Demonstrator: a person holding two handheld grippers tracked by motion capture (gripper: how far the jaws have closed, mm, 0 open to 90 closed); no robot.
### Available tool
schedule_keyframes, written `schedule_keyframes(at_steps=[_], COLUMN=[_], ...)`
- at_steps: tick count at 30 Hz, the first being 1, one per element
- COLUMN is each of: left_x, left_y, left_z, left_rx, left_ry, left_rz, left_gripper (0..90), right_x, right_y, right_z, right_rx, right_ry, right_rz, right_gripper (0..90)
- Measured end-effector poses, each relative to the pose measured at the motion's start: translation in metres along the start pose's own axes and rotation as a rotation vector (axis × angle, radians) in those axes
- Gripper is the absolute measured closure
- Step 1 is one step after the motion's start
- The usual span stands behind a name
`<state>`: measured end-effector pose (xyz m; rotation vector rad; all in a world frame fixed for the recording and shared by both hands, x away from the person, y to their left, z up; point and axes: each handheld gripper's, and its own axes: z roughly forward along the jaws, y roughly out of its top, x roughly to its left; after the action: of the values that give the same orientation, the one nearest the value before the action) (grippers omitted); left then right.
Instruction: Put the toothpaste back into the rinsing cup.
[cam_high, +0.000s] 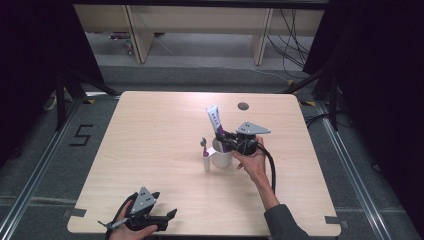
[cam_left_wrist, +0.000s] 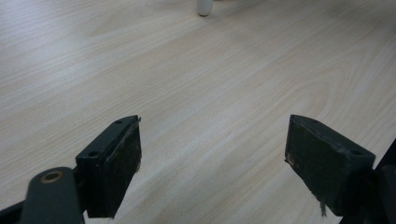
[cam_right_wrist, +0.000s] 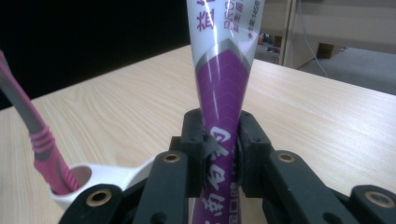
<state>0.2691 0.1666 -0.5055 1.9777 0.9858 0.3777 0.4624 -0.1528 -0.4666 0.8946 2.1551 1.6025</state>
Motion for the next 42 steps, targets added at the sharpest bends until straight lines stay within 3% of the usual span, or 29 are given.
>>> schedule_keyframes(at_steps=[1,5,7,8,10,11,15,21,22,23,24,25,26,30,32,33,34,36,37,42], left_x=[0.000,0.000,-0.001,-0.001,-0.001,-0.001,-0.001,-0.001,-0.001,-0.001,0.001,0.000,0.000,0.000,0.000,0.000,0.001,-0.001,0.000,0.000], left_y=[0.000,0.000,0.000,0.000,0.000,0.000,0.000,0.000,0.000,0.000,0.001,0.001,0.000,0.000,0.000,0.000,0.000,0.000,0.000,0.000], left_z=[0.000,-0.001,0.000,0.000,0.000,0.000,-0.001,-0.001,0.000,0.000,-0.002,-0.001,-0.001,-0.001,-0.001,-0.001,-0.001,0.000,-0.001,-0.001], left_rx=[0.000,0.010,0.007,0.008,0.007,0.001,0.007,0.007,0.002,0.003,0.024,0.015,0.006,0.020,0.020,0.020,0.020,0.002,0.011,0.009], left_ry=[-0.001,0.000,0.002,0.002,0.002,0.000,0.003,0.003,0.001,0.001,0.004,0.004,0.002,0.003,0.004,0.004,0.004,0.003,0.003,0.004], left_rz=[0.004,0.011,0.005,0.003,0.006,0.005,0.005,0.007,0.006,0.006,0.028,0.016,0.012,0.026,0.026,0.026,0.027,0.006,0.016,0.013], left_gripper=[18.3,18.3,18.3,18.3,18.3,18.3,18.3,18.3,18.3,18.3,18.3,18.3,18.3,18.3,18.3,18.3,18.3,18.3,18.3,18.3], right_x=[0.000,-0.002,-0.004,-0.003,-0.002,-0.005,-0.003,-0.002,-0.002,-0.003,-0.002,-0.003,-0.001,-0.001,-0.003,-0.002,-0.003,-0.002,-0.004,-0.002], right_y=[-0.003,-0.010,-0.012,-0.012,-0.013,-0.012,-0.014,-0.007,-0.006,-0.005,-0.004,-0.003,-0.003,0.000,0.001,0.002,0.003,0.003,0.004,0.006], right_z=[0.000,-0.002,-0.003,-0.005,-0.006,-0.006,-0.010,-0.018,-0.019,-0.021,-0.023,-0.025,-0.026,-0.033,-0.034,-0.036,-0.038,-0.039,-0.040,-0.043], right_rx=[0.000,0.032,0.006,0.004,0.008,0.012,0.001,-0.021,-0.013,-0.030,-0.025,-0.019,-0.021,-0.006,-0.010,-0.007,-0.009,-0.006,-0.015,0.003], right_ry=[-0.022,-0.027,-0.016,-0.041,-0.049,-0.030,-0.038,-0.042,-0.021,-0.039,-0.034,-0.036,-0.025,-0.027,-0.015,-0.024,-0.033,-0.032,-0.037,-0.027], right_rz=[-0.030,-0.051,-0.069,-0.072,-0.047,-0.062,-0.014,-0.039,-0.031,-0.048,-0.032,-0.036,-0.005,-0.004,-0.019,-0.007,-0.031,-0.019,-0.038,0.005], right_gripper=[76.0,75.9,75.9,75.9,75.4,75.1,73.2,69.0,68.9,68.5,68.0,67.9,67.4,66.2,65.7,65.3,64.7,64.5,64.5,62.9])
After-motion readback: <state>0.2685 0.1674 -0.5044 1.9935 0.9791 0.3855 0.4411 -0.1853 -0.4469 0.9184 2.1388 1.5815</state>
